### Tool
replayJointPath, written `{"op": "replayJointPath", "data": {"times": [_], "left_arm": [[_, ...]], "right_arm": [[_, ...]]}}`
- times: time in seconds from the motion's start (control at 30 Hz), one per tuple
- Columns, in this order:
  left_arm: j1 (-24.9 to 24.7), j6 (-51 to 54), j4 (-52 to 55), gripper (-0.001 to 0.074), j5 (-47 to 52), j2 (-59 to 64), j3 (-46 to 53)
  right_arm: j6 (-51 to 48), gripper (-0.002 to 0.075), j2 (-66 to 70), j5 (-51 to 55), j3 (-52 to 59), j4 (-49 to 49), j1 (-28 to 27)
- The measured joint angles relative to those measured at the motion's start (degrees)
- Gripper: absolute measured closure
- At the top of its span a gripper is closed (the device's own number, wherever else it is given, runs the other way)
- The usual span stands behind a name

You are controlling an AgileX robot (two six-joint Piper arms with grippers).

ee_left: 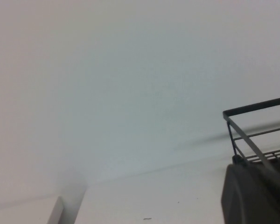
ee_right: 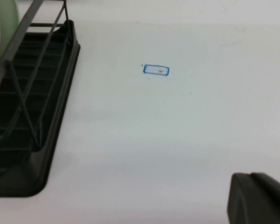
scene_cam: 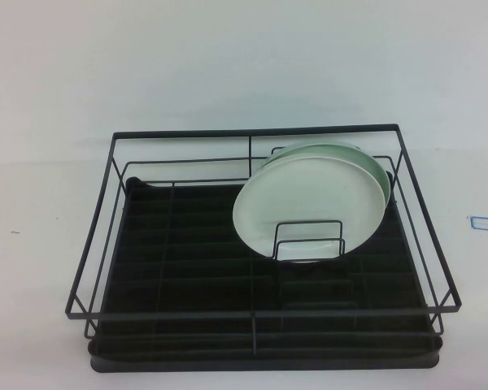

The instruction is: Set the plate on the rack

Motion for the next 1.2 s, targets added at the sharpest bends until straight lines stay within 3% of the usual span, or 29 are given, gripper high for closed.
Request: {"op": "replayJointPath", "data": {"times": [0.1, 0.17, 0.33, 0.4, 0.57, 0.67, 0.77, 0.87, 0.93, 1.13, 1.2], "left_arm": [[0.0, -0.9, 0.3, 0.0735, 1.2, 0.0, 0.0], [0.0, -6.8, 9.3, 0.0735, 2.8, 0.0, -0.1], [0.0, -39.3, 59.7, 0.0735, 19.8, 0.0, -0.1], [0.0, -51.5, 72.0, 0.0735, 25.1, 0.1, -0.1], [0.0, -59.6, 75.1, 0.0735, 23.9, 0.1, -0.1], [0.0, -65.2, 73.8, 0.0735, 17.9, 0.1, -0.1], [0.0, -87.2, 89.5, 0.0735, 13.1, 0.1, -0.1], [0.0, -119.9, 114.4, 0.0735, 13.2, 0.1, -0.1], [0.0, -130.9, 120.3, 0.0735, 12.7, 0.1, -0.1], [0.0, -108.9, 102.3, 0.0735, 12.0, 0.1, -0.1], [0.0, -106.3, 100.3, 0.0735, 12.4, 0.1, -0.1]], "right_arm": [[0.2, 0.0708, 0.0, -1.7, 0.0, -1.3, -0.1], [0.4, 0.0708, 0.0, -2.1, 0.0, -2.2, -0.1], [1.2, 0.0708, 0.0, -2.1, 0.0, -2.8, -0.1], [1.3, 0.0708, -0.1, -2.1, 0.0, -3.1, -0.1], [1.3, 0.0708, -0.1, -2.1, 0.0, -3.2, -0.1], [1.3, 0.0708, -0.1, -2.1, 0.0, -3.2, -0.1], [1.3, 0.0708, -0.1, -2.1, 0.0, -3.2, -0.1], [1.3, 0.0708, -0.1, -2.1, 0.0, -3.2, -0.1], [1.3, 0.0708, -0.1, -2.1, 0.0, -3.2, -0.1], [1.4, 0.0708, -0.1, -2.1, 0.0, -3.2, -0.1], [1.4, 0.0708, -0.1, -2.1, 0.0, -3.2, -0.1]]}}
